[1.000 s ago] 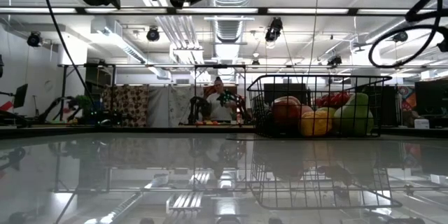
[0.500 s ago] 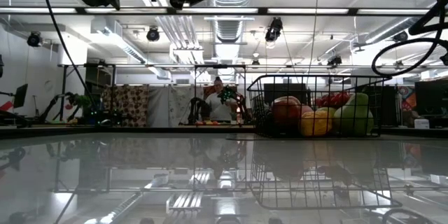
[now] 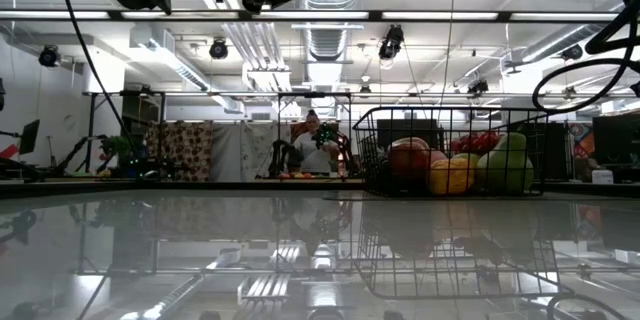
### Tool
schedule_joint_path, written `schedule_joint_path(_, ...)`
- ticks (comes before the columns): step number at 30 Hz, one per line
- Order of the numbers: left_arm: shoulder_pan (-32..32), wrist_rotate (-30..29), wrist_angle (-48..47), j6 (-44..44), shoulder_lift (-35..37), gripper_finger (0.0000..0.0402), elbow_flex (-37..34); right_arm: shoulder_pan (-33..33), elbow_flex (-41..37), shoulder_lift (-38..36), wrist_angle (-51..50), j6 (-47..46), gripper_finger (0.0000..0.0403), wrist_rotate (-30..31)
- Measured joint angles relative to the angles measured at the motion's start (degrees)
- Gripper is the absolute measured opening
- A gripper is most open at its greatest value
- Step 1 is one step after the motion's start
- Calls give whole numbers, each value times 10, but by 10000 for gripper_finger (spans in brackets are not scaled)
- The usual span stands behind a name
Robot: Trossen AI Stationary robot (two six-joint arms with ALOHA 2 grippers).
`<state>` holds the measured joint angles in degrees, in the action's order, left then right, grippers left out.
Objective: Build produce basket
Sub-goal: Put the lime into the black basket
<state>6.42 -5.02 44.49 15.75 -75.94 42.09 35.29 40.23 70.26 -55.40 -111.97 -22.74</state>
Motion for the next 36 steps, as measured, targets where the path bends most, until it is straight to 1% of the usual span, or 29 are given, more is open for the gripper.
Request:
schedule_joint_path(4, 0, 0, 0, 0, 0, 329, 0, 0, 0, 0, 5, -1, 263, 0)
schedule_joint_path(7, 0, 0, 0, 0, 0, 329, 0, 0, 1, 0, 8, -1, 246, 1)
schedule_joint_path(15, 0, 0, 0, 0, 0, 329, 0, 0, 35, 0, 12, 0, 254, 9)
schedule_joint_path(18, 0, 0, 1, 0, 0, 329, 0, 0, 60, 0, 22, 9, 255, 38)
schedule_joint_path(22, 0, 0, 6, 0, 0, 329, 0, -16, 101, 0, 44, 31, 255, 121)
schedule_joint_path(26, 0, 0, 5, 0, 0, 329, 0, -48, 154, 0, 50, 105, 256, 224)
schedule_joint_path(29, 0, 0, 5, 0, 0, 329, 0, -86, 193, 0, 47, 180, 256, 277)
schedule_joint_path(32, 0, 0, 6, 1, 0, 329, 1, -139, 233, 0, 45, 271, 256, 300)
schedule_joint_path(36, 0, 0, 6, 1, 0, 329, 1, -224, 289, 0, 28, 398, 256, 304)
